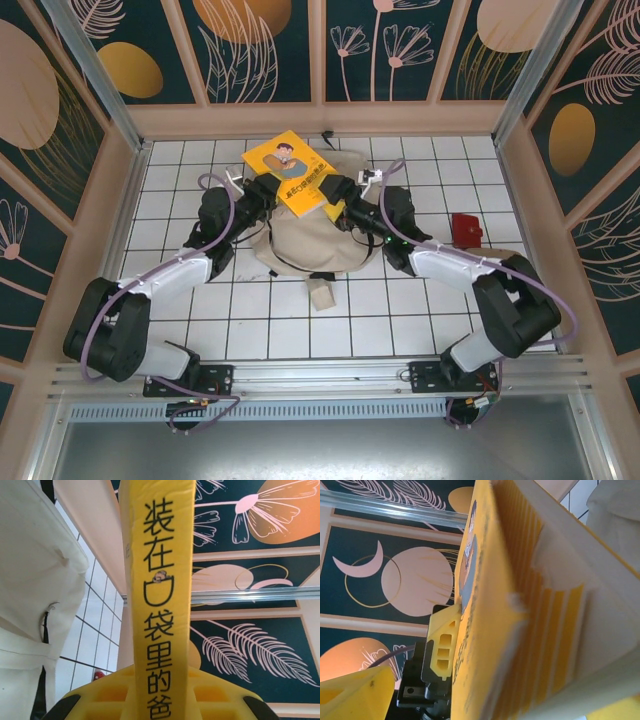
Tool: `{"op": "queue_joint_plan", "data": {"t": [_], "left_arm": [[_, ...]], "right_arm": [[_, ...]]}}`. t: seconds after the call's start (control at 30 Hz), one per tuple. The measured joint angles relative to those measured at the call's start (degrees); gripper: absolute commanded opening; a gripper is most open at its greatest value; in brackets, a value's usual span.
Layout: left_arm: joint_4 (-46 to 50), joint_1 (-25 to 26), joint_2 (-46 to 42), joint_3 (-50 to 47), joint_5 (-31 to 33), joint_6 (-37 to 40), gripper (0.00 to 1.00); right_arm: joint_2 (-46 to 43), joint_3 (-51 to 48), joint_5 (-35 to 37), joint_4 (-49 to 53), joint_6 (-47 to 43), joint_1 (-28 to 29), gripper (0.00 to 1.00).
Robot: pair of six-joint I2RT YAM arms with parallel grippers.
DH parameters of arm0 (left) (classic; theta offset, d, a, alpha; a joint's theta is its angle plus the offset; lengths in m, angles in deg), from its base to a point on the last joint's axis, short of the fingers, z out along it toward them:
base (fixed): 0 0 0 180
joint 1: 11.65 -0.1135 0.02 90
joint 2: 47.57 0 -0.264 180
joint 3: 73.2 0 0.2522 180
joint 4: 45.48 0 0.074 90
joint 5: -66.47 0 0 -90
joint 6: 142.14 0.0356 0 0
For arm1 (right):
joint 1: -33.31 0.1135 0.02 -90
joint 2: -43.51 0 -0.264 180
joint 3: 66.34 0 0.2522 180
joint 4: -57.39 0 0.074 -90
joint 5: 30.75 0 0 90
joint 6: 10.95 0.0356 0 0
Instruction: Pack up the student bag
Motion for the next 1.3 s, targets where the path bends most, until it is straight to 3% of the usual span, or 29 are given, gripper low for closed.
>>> {"op": "queue_joint_plan", "data": {"t": [0.13, 0.27, 0.63, 0.83, 1.03, 1.3], "left_arm": [[-2.1, 0.0, 0.5, -0.1, 0.0, -1.6, 0.12], [-2.7, 0.0, 0.8, -0.2, 0.0, -2.1, 0.12], [-5.4, 0.0, 2.2, -1.1, -0.2, -2.4, 0.12], [-5.7, 0.0, 2.4, -1.1, -0.2, -2.6, 0.14], [-6.2, -0.1, 2.4, -1.1, -0.3, -2.3, 0.18], [-2.9, 0.3, 0.5, -1.1, -2.0, 0.9, 0.24]], "right_arm": [[1.9, 0.5, 0.3, -2.0, 3.0, 0.2, 0.89], [2.4, 0.6, 1.3, -3.7, 5.6, 0.2, 0.76], [2.4, -0.5, 5.8, -6.2, 11.8, 0.5, 0.58], [2.5, 1.1, 5.5, -5.0, 13.4, 0.5, 0.39], [2.4, 1.4, 5.4, -2.6, 13.2, 0.5, 0.29], [-3.1, 1.1, 7.7, 5.7, 8.9, 0.8, 0.08]]}}
